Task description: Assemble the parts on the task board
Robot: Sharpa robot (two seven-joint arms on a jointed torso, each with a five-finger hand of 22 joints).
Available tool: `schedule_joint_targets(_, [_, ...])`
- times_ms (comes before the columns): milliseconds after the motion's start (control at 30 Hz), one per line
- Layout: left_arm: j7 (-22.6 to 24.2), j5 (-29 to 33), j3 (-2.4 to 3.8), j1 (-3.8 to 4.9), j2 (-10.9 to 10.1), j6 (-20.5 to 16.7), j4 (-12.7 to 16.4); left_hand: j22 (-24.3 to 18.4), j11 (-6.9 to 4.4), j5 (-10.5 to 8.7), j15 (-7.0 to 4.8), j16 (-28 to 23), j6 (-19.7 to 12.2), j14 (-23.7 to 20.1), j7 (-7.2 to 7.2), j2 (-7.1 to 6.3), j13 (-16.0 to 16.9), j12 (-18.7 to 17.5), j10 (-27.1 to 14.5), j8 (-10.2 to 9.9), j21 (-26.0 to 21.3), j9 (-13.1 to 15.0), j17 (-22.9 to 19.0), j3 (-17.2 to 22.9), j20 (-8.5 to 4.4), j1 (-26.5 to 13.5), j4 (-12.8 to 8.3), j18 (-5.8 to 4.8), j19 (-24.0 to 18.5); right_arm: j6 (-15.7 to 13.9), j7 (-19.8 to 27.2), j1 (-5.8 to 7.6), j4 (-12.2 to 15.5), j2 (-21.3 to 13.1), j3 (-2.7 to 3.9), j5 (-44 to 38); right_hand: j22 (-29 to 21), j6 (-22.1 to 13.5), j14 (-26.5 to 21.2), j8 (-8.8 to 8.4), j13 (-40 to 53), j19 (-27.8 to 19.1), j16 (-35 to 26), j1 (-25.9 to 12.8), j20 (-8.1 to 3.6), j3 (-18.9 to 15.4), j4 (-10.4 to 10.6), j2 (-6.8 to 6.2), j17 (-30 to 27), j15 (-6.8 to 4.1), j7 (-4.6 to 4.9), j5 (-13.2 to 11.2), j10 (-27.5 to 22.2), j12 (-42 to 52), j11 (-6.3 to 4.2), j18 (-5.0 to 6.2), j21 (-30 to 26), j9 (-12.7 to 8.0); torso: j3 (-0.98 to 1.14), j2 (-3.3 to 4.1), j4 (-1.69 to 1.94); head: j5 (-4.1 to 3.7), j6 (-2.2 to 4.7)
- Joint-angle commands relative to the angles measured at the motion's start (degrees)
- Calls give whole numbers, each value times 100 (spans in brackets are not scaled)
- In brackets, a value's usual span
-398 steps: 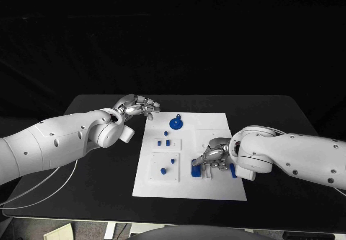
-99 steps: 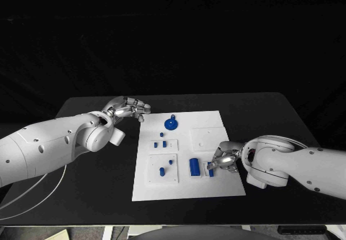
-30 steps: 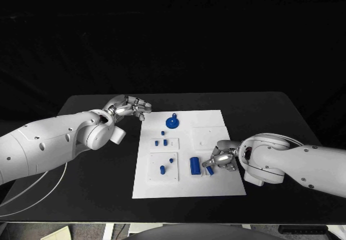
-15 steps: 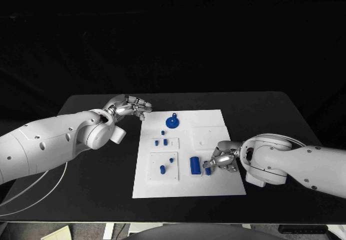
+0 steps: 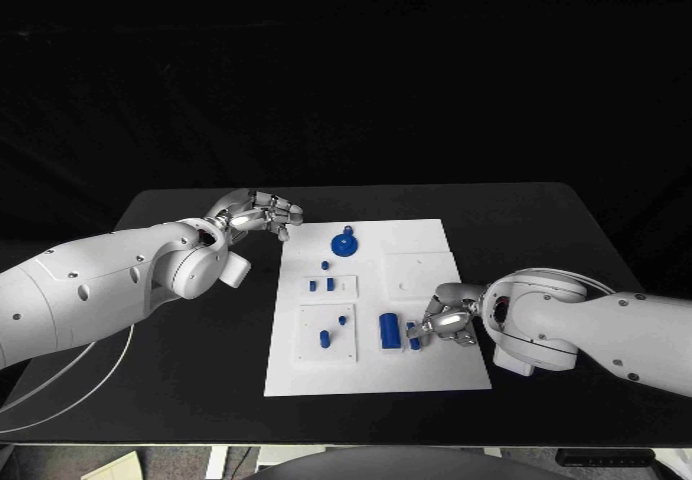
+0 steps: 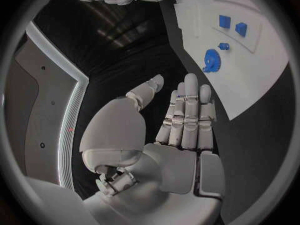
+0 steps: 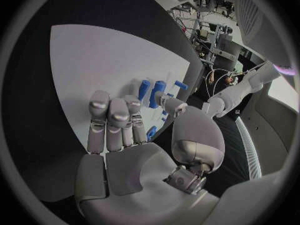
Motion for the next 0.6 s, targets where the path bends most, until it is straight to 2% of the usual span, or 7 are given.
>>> schedule_joint_targets(33, [33,29,5,4,4,61,11,6,2,22,4,-40,-14,53,-26,7,-7,7,8,35,-35,-10,11,-5,1,-11,38,116,42,185,90,-5,-10,-23,1,-132,23,41,0,31,13,-16,0,117,-56,-8,-112,-2,-5,-32,-1,-7,38,-26,-5,168,19,11,-1,-4,2,3,9])
schedule_joint_targets(100, [29,29,4,4,-2,61,12,6,2,22,4,-40,-14,53,-26,7,-7,7,8,35,-35,-10,12,-4,1,-10,38,116,42,235,98,-5,-8,-35,1,-150,29,37,-1,35,18,-17,2,308,-68,-18,-293,-54,-7,-33,0,-8,39,-25,-6,168,28,16,1,-2,2,5,10])
schedule_joint_targets(167, [30,28,4,4,-3,58,12,7,2,22,3,-41,-14,53,-26,7,-7,7,8,35,-35,-10,12,-4,1,-10,38,116,42,288,114,-5,-1,-46,1,-156,31,35,-1,38,21,-15,3,414,-68,-80,-411,-49,-9,-30,3,-4,41,-25,-3,168,35,20,2,0,1,7,10])
schedule_joint_targets(300, [28,28,4,4,-7,59,16,8,2,23,3,-42,-14,53,-26,8,-7,7,8,36,-36,-10,14,-3,1,-9,38,116,42,371,140,-5,7,-68,1,-162,36,30,-8,38,26,-49,1,673,-46,-434,-889,143,-18,-17,10,22,32,-35,8,168,33,15,3,1,0,12,12])
schedule_joint_targets(367, [29,28,4,4,-6,60,14,8,2,23,3,-43,-14,53,-26,8,-7,7,7,36,-36,-10,15,-3,1,-8,38,116,42,391,149,-5,7,-69,1,-163,33,33,-10,33,28,-63,-2,789,-36,-533,-1090,175,-24,-17,10,30,33,-38,7,168,26,2,2,2,-1,12,12])
schedule_joint_targets(600, [28,27,4,4,-11,60,20,9,2,23,3,-43,-14,54,-26,9,-7,7,8,36,-37,-11,16,-3,1,-7,37,116,42,435,148,-5,5,-62,1,-165,29,41,-12,29,28,-68,-5,898,-27,-609,-1265,205,-29,-16,10,23,33,-43,7,168,18,-11,3,1,-2,13,6])
